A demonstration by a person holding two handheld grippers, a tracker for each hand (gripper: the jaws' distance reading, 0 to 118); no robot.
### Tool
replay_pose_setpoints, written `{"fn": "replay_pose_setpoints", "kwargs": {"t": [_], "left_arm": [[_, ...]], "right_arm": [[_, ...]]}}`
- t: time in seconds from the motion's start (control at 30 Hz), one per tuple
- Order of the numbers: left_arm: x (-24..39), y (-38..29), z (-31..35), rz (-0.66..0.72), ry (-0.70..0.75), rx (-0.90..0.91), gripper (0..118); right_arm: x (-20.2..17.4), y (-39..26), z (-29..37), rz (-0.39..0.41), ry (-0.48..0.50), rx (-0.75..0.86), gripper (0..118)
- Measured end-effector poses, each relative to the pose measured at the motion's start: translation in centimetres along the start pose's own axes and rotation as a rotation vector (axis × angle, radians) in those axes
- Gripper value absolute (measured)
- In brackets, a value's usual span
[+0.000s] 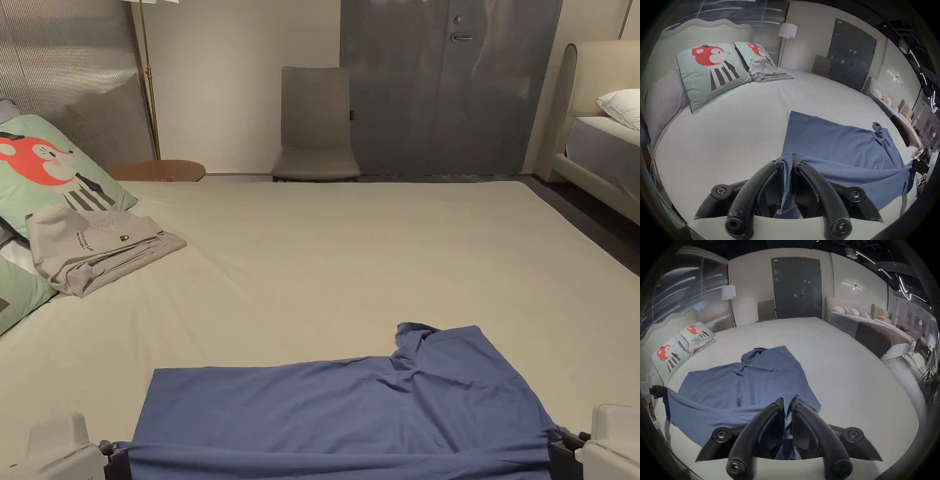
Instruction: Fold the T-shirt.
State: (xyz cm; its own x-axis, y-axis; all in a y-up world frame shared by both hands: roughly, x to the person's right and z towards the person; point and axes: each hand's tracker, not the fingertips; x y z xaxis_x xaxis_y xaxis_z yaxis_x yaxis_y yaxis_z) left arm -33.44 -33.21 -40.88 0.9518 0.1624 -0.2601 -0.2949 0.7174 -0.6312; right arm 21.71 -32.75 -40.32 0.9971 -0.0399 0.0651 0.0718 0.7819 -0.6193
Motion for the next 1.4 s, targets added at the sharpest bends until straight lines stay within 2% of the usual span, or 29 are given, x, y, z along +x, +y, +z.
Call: {"fn": "replay_pose_setpoints", "kwargs": {"t": [0.23,0.27,0.3,0.33,0.37,0.4,0.43,0.5,0.57,0.6,0.63,0.67,0.7,0.77,0.8,0.83,0.87,0.93,1.13,1.17,1.23,1.27,1.4], "left_arm": [[0.1,-0.6,-3.7,-0.001,0.023,-0.070,4],[-0.1,-0.7,-3.7,0.004,0.021,-0.071,15],[-0.1,-0.6,-3.5,0.013,0.021,-0.062,31],[-0.1,-0.6,-3.2,0.012,0.030,-0.048,51],[-0.2,-0.5,-2.7,0.006,0.032,-0.029,76],[-0.3,-0.3,-1.9,-0.001,0.022,0.000,92],[-0.3,-0.3,-1.1,-0.006,0.015,0.030,101],[-0.1,-0.2,0.9,-0.024,0.001,0.103,103],[0.0,-0.3,2.9,-0.048,-0.007,0.157,100],[0.1,-0.5,4.0,-0.056,-0.007,0.171,90],[0.3,-0.7,5.1,-0.066,-0.010,0.187,69],[0.3,-0.9,6.0,-0.079,-0.021,0.212,31],[0.3,-1.3,6.9,-0.086,-0.026,0.225,31],[0.4,-1.9,8.2,-0.091,-0.021,0.224,16],[0.1,-2.3,8.9,-0.093,-0.034,0.220,4],[-0.1,-2.6,9.3,-0.089,-0.060,0.196,3],[-0.3,-2.9,9.6,-0.079,-0.081,0.162,0],[-0.8,-3.9,9.9,-0.077,-0.071,0.149,0],[-2.4,-6.3,8.7,-0.075,-0.043,0.036,1],[-2.6,-6.6,8.3,-0.070,-0.035,0.022,19],[-3.0,-7.1,6.8,-0.061,-0.029,-0.072,84],[-3.2,-7.4,6.1,-0.057,-0.037,-0.113,112],[-3.1,-8.6,4.7,-0.080,-0.038,-0.157,92]], "right_arm": [[0.1,-0.5,-4.5,0.008,-0.025,-0.084,8],[0.2,-0.6,-4.6,0.010,-0.028,-0.086,10],[0.2,-0.7,-4.4,0.010,-0.027,-0.085,18],[0.3,-0.7,-4.3,0.011,-0.029,-0.079,40],[0.3,-0.5,-3.9,0.023,-0.059,-0.065,75],[0.4,-0.3,-3.5,0.039,-0.084,-0.045,93],[0.4,-0.3,-2.7,0.046,-0.091,-0.015,95],[0.5,0.1,-0.9,0.046,-0.094,0.064,94],[0.4,0.2,0.9,0.038,-0.091,0.121,93],[0.3,0.1,1.9,0.029,-0.100,0.154,91],[0.3,0.1,2.9,0.027,-0.097,0.176,84],[0.3,0.0,3.7,0.030,-0.076,0.192,67],[0.0,-0.2,4.6,0.027,-0.060,0.212,61],[-0.2,-0.5,6.0,0.029,-0.043,0.217,49],[-0.4,-0.7,6.6,0.030,-0.040,0.225,30],[-0.6,-1.0,7.1,0.035,-0.045,0.236,11],[-0.7,-1.3,7.6,0.032,-0.049,0.251,1],[-0.5,-1.7,8.3,0.019,-0.008,0.249,0],[-0.8,-3.3,9.2,0.028,-0.004,0.230,0],[-0.8,-3.5,9.2,0.028,-0.004,0.227,0],[-0.8,-3.9,9.2,0.025,-0.006,0.217,0],[-0.7,-4.1,9.1,0.022,-0.005,0.212,0],[-0.5,-4.8,8.9,0.015,-0.007,0.190,0]]}}
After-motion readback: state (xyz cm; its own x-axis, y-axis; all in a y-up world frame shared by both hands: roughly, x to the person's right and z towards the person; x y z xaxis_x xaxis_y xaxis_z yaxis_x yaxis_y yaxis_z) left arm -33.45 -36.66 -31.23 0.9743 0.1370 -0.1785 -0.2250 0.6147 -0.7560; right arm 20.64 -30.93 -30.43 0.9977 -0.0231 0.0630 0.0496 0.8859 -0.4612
